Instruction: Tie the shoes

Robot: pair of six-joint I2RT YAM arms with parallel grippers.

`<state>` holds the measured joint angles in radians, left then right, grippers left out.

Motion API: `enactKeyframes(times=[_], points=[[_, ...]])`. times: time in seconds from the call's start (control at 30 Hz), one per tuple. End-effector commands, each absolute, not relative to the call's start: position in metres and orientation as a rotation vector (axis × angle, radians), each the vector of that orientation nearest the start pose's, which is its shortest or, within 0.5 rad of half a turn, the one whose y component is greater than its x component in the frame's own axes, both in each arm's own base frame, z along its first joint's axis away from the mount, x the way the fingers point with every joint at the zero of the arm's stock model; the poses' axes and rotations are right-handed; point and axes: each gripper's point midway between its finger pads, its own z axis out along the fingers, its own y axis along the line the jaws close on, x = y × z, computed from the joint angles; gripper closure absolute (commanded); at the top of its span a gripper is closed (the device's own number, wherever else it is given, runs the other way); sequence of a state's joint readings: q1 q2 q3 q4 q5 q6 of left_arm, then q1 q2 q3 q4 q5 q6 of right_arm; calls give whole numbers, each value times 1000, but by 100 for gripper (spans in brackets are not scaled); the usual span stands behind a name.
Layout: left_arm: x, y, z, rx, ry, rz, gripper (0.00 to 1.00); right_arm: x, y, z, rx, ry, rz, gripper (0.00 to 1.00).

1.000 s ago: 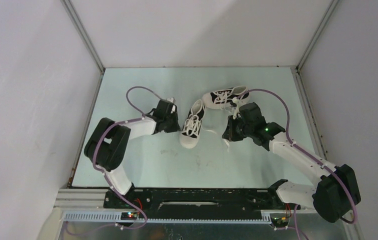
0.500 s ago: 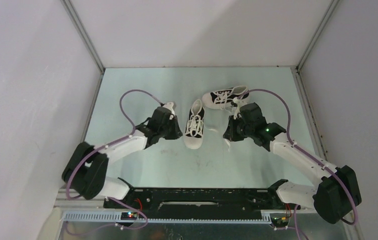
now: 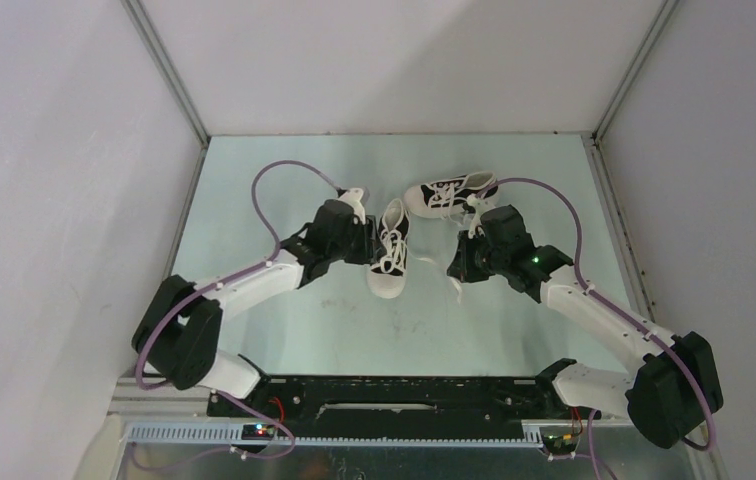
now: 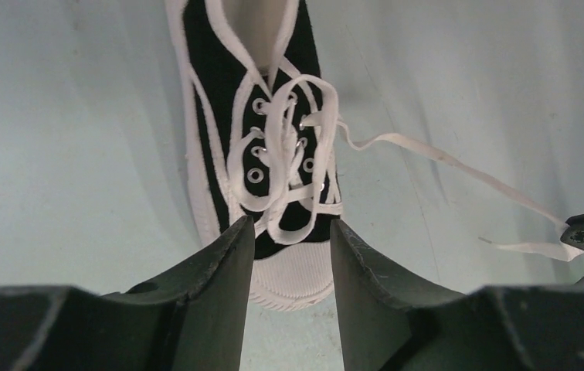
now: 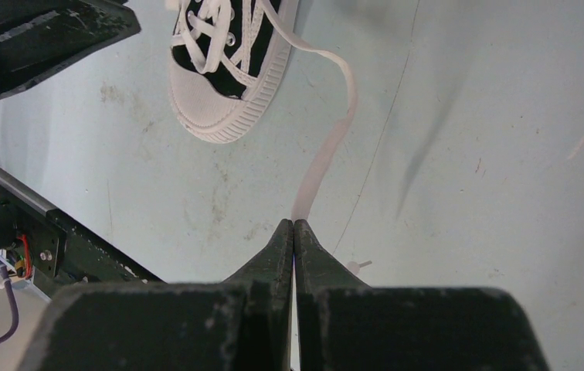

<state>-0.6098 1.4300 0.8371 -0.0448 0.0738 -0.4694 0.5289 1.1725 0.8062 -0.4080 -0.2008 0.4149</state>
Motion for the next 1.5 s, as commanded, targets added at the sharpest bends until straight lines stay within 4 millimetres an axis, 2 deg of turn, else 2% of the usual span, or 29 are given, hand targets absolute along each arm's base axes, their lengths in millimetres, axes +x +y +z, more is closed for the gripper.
enactKeyframes(times=[0.0, 0.23, 0.47, 0.6, 0.67, 0.7, 0.73, 0.77, 0.87, 1.07, 1.17, 1.3, 1.47], points=[[312, -269, 115, 254, 2273, -649, 53, 251, 201, 138, -238, 2377, 677, 100], [315, -265, 96, 239, 2315, -524, 51, 251, 201, 135, -243, 2383, 677, 100], [321, -265, 82, 225, 2360, -471, 57, 251, 200, 133, -241, 2384, 686, 100], [321, -271, 77, 237, 2374, -501, 66, 252, 199, 133, -239, 2382, 689, 100], [322, -274, 76, 261, 2368, -509, 76, 252, 199, 134, -237, 2380, 692, 100], [323, -274, 75, 264, 2362, -507, 88, 252, 199, 134, -237, 2380, 694, 100], [324, -273, 74, 269, 2359, -498, 94, 252, 198, 134, -233, 2381, 694, 100], [323, -270, 76, 267, 2357, -486, 99, 252, 198, 134, -233, 2381, 695, 100], [318, -264, 89, 265, 2336, -481, 100, 252, 197, 134, -228, 2383, 694, 100], [291, -239, 118, 272, 2346, -458, 100, 258, 198, 144, -225, 2339, 735, 100], [281, -228, 125, 262, 2344, -440, 100, 263, 198, 156, -221, 2311, 753, 100], [271, -222, 146, 247, 2308, -480, 100, 267, 205, 173, -250, 2279, 792, 100], [262, -220, 189, 246, 2214, -557, 100, 270, 218, 204, -297, 2227, 841, 100]])
